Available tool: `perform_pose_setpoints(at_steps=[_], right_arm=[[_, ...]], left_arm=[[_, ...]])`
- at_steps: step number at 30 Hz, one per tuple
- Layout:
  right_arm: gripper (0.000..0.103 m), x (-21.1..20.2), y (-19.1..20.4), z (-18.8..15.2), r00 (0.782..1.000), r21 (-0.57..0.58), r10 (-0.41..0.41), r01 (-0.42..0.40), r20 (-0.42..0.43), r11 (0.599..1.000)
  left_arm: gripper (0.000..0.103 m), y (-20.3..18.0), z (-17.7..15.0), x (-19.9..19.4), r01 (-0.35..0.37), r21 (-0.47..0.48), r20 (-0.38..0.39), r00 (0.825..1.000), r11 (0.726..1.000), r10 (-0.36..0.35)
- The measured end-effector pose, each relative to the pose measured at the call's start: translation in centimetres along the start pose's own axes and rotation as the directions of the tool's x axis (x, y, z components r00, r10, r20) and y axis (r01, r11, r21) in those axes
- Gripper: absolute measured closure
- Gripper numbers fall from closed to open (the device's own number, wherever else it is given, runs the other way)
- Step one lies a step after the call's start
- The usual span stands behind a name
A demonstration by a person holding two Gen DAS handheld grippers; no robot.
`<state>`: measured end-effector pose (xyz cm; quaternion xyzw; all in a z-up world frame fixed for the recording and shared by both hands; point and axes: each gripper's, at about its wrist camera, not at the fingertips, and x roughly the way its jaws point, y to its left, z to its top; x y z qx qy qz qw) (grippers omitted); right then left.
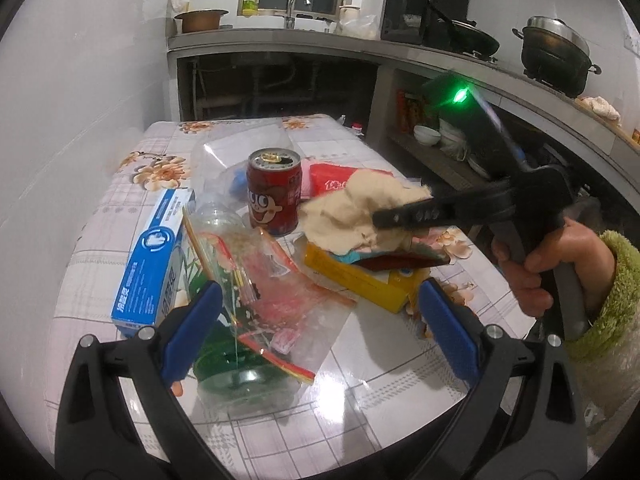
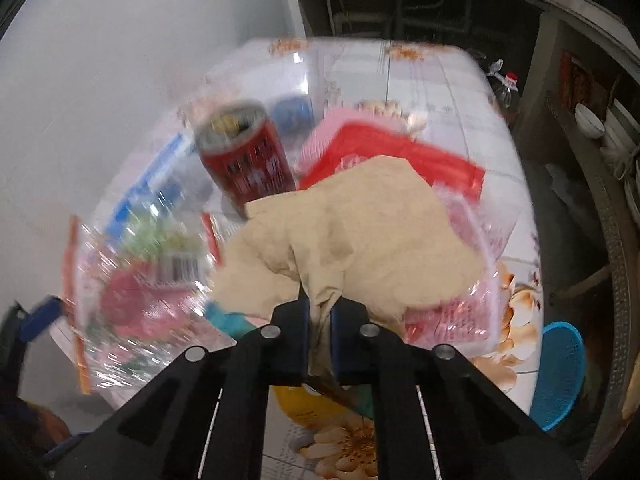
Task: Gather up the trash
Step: 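Grasp the crumpled brown paper on the table with the right gripper, then lift the brown paper with the right gripper while the left gripper grasps a clear plastic bag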
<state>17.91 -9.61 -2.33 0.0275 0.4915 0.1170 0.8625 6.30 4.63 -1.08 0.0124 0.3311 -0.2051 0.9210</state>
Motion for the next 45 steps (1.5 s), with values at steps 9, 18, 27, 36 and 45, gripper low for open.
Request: perform_pose_setpoints(at_steps=[9, 18, 27, 36, 45], right_arm=[[0.096, -10.3, -4.6, -0.7, 0.959, 0.174, -0.003, -0.049, 0.284, 0.984], [0.095, -9.8, -10.7, -8.0, 0.977, 0.379, -0.059, -0.023, 0.204, 0.925], [0.095, -5.8, -14.2, -11.7, 0.983, 0.52, 0.059, -0.142, 0.173, 0.843], [0.095, -6.0, -14.5, -11.1, 0.974, 0.49, 0.126, -0.205, 0.189, 0.848], [0.095, -6.1, -15.2, -11.4, 0.89, 0.506, 0.352, -0.455, 0.29, 0.732]], left_arm=[[0.009, -1.9, 1.6, 0.8, 0.068, 0.049, -0.01, 0.998, 0.996, -0.068], [0.039, -7.1, 2.1, 4.1, 0.09, 0.197, -0.065, 0.995, 0.976, -0.079], [0.04, -15.1, -0.9, 10.6, -0.101, 0.632, -0.04, 0.986, 0.768, 0.162], [0.062, -16.8, -2.3, 14.0, -0.23, 0.755, 0.034, 0.949, 0.613, 0.314], [0.094, -15.3, -1.1, 10.8, -0.253, 0.665, 0.062, 0.956, 0.702, 0.287]])
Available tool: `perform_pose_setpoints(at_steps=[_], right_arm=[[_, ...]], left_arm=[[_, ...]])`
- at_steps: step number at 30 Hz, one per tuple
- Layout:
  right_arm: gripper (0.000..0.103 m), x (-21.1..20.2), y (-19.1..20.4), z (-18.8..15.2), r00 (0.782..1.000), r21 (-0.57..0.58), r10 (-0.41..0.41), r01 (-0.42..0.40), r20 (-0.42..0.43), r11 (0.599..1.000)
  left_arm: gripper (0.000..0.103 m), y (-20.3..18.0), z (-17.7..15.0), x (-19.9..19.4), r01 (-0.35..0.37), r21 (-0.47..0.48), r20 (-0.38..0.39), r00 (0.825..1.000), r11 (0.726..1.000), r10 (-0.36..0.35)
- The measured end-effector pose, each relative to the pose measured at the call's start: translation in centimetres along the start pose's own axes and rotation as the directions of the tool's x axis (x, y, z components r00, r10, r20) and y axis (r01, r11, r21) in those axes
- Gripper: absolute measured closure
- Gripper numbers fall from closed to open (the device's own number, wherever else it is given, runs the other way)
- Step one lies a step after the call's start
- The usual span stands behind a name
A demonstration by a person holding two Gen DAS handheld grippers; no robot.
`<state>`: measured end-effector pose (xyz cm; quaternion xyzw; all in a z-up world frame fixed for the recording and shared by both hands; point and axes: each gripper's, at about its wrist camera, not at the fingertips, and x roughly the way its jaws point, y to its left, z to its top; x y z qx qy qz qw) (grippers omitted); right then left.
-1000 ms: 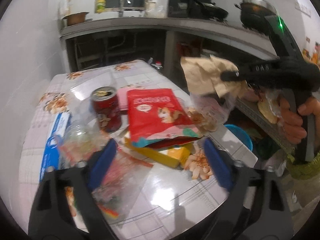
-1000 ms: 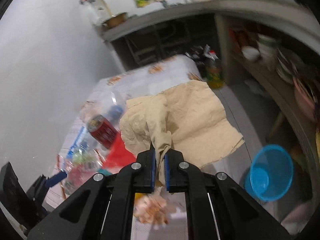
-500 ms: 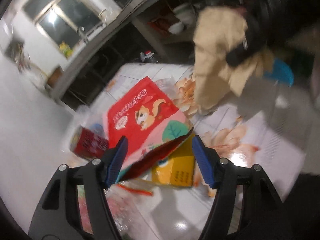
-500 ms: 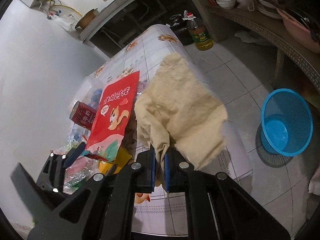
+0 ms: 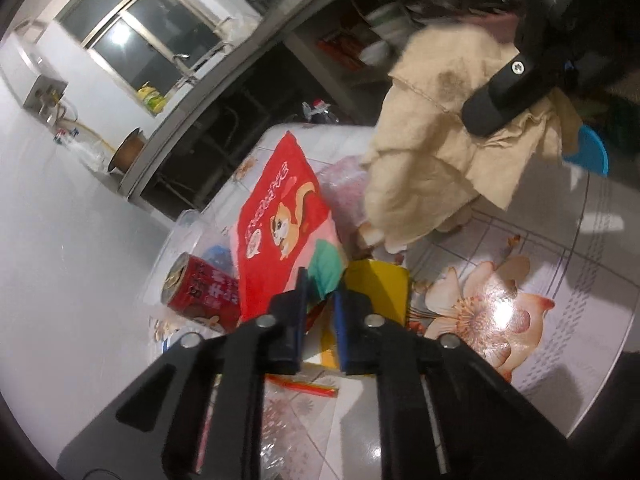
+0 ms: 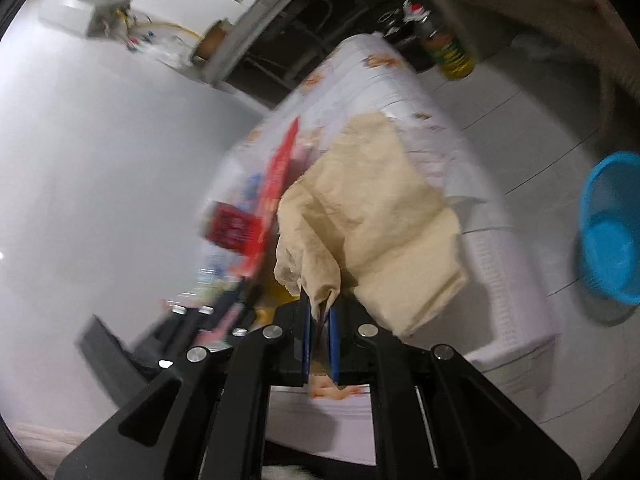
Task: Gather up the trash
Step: 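Lift the brown paper with the right gripper while the left gripper grasps a clear plastic bag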
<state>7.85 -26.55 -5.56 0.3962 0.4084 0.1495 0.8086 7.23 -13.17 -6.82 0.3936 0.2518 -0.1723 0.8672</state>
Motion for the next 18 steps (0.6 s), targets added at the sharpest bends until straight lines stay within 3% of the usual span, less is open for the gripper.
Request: perform_pose_setpoints(at_steps=[4, 5, 9, 11, 16, 18], right_arm=[[0.095, -0.5, -0.7, 0.4, 0.971, 0.113, 0.238, -0.238, 0.005, 0.965], [0.095, -0.7, -1.1, 0.6, 0.951, 0.154, 0.309, -0.308, 0.013, 0.939], [0.095, -0.9, -1.7, 1.1, 0.886, 0.247, 0.462, -0.458, 0.046, 0.854], [0.095, -0.9, -2.3, 1.2, 0.831, 0.311, 0.551, -0.546, 0.078, 0.778], [0.095, -1.4, -2.8, 1.1, 0.813, 0.348, 0.569, -0.572, 0.122, 0.743], [0.095, -1.8, -3.2, 0.9, 0.808, 0.354, 0.571, -0.58, 0.141, 0.733]], left_arm=[[0.094, 0.3, -0.8, -0.8, 0.003, -0.021, -0.001, 1.0, 1.0, -0.003], [0.094, 0.2, -1.1, -0.9, 0.001, -0.017, -0.004, 1.0, 1.0, -0.001], [0.09, -0.5, -2.0, -1.1, 0.006, -0.016, -0.021, 1.0, 1.0, -0.006], [0.087, -0.4, -2.0, -1.0, 0.014, -0.027, -0.024, 1.0, 1.0, -0.015], [0.057, 0.4, -2.6, -1.9, 0.038, -0.08, 0.001, 0.999, 0.996, -0.038], [0.052, 0.9, -2.8, -2.9, 0.051, -0.102, 0.035, 0.998, 0.993, -0.047]])
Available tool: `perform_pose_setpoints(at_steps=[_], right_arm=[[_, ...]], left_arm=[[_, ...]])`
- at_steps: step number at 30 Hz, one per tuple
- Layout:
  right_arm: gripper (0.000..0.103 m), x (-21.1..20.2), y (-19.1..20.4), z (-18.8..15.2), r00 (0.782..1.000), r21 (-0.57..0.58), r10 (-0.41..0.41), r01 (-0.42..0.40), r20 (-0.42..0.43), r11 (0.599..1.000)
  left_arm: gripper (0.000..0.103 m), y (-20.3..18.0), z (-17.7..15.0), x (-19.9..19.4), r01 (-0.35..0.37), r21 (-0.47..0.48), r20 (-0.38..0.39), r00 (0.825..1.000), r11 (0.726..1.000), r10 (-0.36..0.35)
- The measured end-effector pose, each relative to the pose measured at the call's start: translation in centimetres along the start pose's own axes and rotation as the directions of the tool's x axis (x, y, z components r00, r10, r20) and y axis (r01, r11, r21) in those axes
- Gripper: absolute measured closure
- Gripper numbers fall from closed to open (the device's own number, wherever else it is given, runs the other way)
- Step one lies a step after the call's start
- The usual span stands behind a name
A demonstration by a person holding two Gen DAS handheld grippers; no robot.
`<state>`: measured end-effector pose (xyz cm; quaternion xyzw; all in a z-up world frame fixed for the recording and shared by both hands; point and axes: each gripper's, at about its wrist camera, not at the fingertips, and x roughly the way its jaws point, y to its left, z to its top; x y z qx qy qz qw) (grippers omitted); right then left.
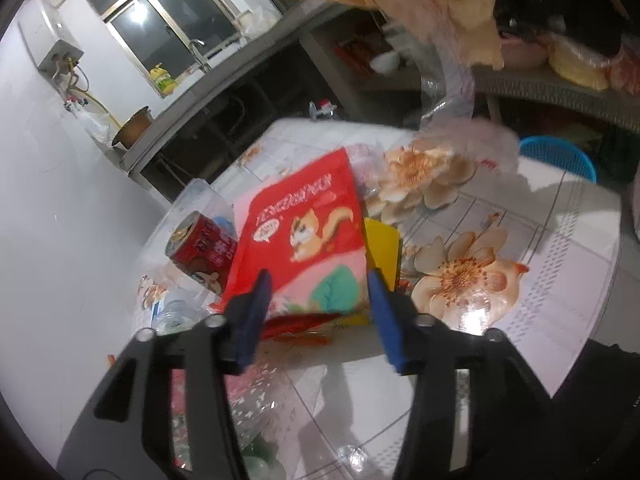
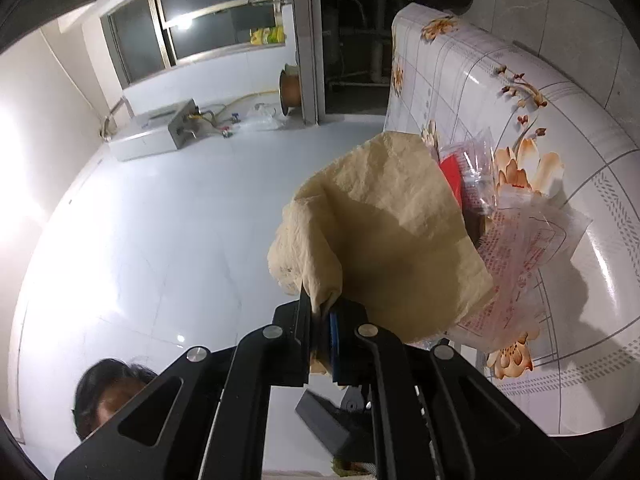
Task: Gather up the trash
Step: 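Lift the brown paper with the right gripper while the left gripper grasps a clear plastic bag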
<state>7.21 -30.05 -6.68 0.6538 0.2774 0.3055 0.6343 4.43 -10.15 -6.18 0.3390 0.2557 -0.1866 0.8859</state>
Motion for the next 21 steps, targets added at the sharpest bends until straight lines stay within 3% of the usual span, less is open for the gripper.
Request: perform_pose_setpoints(at_steps=[4, 9, 15, 17, 21], right_arm=[[0.095, -1.6, -1.8, -0.1, 0.999, 0.034, 0.014, -0.015, 0.041, 0.999], [0.095, -2.5, -6.3, -0.2, 0.996, 0.166, 0.055, -0.066, 0.071, 0.984], [0.095, -3.2, -8.0, -0.2, 0.993, 0.216, 0.092, -0.105, 0.069, 0.971], [0.095, -3.4, -8.0, -0.2, 0.993, 0.217, 0.103, -0.113, 0.055, 0.97], [0.095, -3.0, -8.1, -0.1, 0.988, 0.245, 0.152, -0.155, 0.032, 0.957]], left_arm=[[0.047, 0.8, 0.8, -2.3, 0.114, -0.063, 0.085, 0.99, 0.991, -0.109], [0.041, -0.5, 3.3, -3.0, 0.28, -0.074, 0.147, 0.952, 0.957, -0.267], [0.041, -6.0, 5.2, 0.3, 0.324, 0.047, 0.09, 0.941, 0.945, -0.327], [0.041, -7.5, 5.2, 1.3, 0.316, 0.083, 0.07, 0.944, 0.945, -0.322], [0.041, -9.0, 5.0, 1.6, 0.34, 0.109, 0.087, 0.933, 0.934, -0.35]])
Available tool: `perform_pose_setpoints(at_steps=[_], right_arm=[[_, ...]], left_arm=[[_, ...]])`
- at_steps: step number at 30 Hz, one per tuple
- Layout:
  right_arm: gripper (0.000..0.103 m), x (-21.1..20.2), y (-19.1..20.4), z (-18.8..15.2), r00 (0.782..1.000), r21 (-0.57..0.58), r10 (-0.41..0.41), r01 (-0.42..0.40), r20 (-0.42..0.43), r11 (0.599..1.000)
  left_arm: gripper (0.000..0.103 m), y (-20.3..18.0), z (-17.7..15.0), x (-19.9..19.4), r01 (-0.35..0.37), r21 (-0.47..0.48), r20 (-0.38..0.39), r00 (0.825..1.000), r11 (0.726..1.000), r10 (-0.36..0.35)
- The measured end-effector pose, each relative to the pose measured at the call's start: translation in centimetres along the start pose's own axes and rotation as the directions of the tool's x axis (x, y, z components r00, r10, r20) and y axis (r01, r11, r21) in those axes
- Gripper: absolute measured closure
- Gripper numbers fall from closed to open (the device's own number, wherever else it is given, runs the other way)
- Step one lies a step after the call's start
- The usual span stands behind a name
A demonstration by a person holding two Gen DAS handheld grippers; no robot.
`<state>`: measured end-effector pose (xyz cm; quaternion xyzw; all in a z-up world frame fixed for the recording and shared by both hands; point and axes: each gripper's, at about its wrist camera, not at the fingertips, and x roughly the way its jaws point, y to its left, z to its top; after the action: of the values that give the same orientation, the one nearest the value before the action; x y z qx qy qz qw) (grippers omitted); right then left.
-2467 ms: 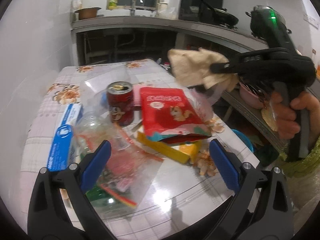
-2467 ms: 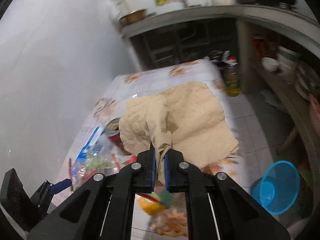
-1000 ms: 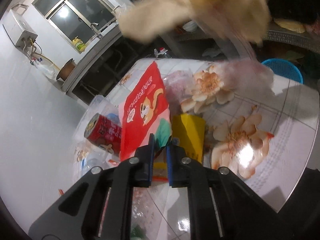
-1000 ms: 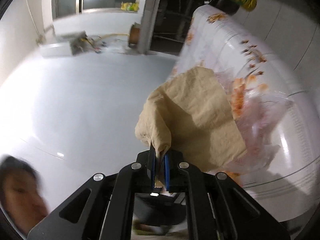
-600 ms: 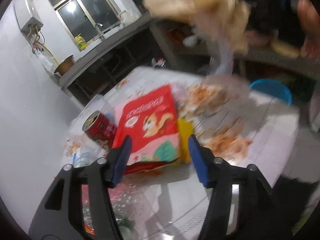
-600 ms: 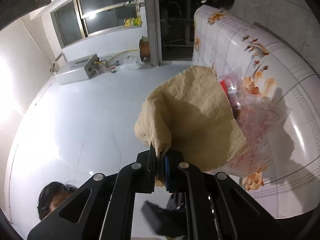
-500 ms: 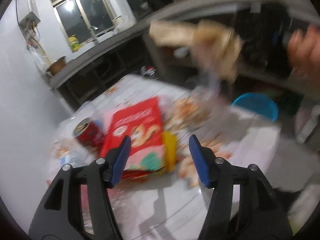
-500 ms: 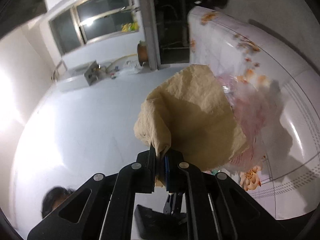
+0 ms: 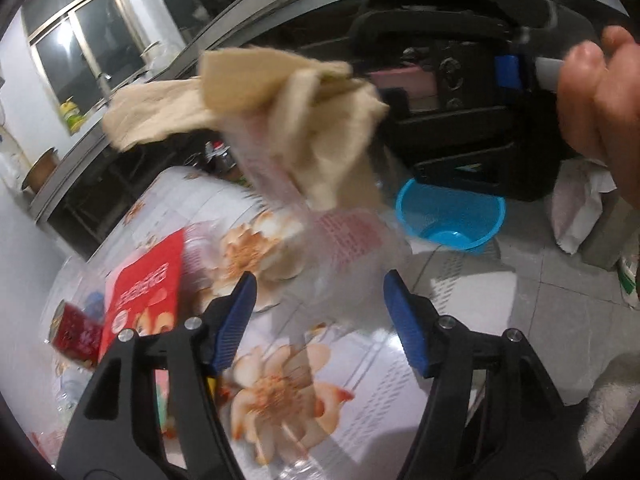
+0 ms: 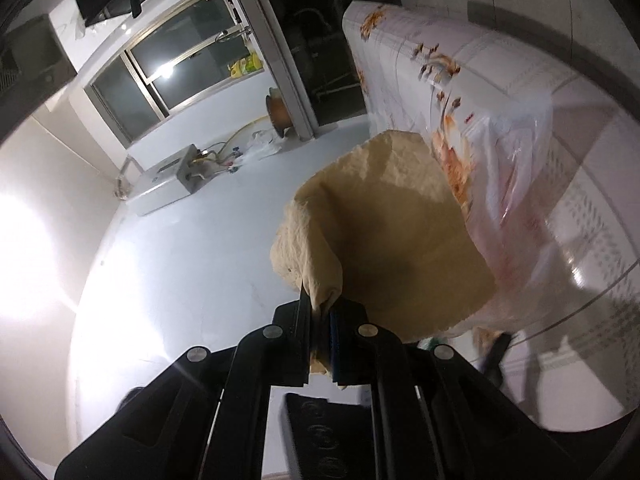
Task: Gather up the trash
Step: 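Lift the brown paper with the right gripper while the left gripper grasps a clear plastic bag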
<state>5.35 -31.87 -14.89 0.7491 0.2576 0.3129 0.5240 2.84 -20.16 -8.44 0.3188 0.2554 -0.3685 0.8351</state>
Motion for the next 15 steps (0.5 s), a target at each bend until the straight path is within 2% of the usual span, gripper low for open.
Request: perform_pose_setpoints(at_steps=[6, 9, 11, 15], right_arm=[[0.095, 1.6, 2.4, -1.3, 0.996, -0.037, 0.022, -0.025, -0.086, 0.999], [0.095, 2.8, 3.5, -2.1, 0.99, -0.058, 0.045, -0.053, -0.134, 0.997], [0.095, 3.9, 3.8, -2.7, 0.984, -0.064, 0.057, -0.069, -0.167, 0.996], [0.096, 5.9, 2.4, -3.0, 0.974, -0.031, 0.065, -0.073, -0.216, 0.997]], left_arm=[[0.041, 0.4, -0.7, -1.4, 0.038, -0.033, 0.032, 0.999, 0.999, -0.037], [0.032, 0.7, -1.2, -3.1, 0.013, -0.054, 0.05, 0.999, 0.998, -0.01], [0.031, 1.3, -1.6, -4.4, -0.001, -0.079, 0.062, 0.998, 0.997, 0.006], [0.024, 2.2, -2.3, -6.3, -0.009, -0.13, 0.078, 0.997, 0.992, 0.019]])
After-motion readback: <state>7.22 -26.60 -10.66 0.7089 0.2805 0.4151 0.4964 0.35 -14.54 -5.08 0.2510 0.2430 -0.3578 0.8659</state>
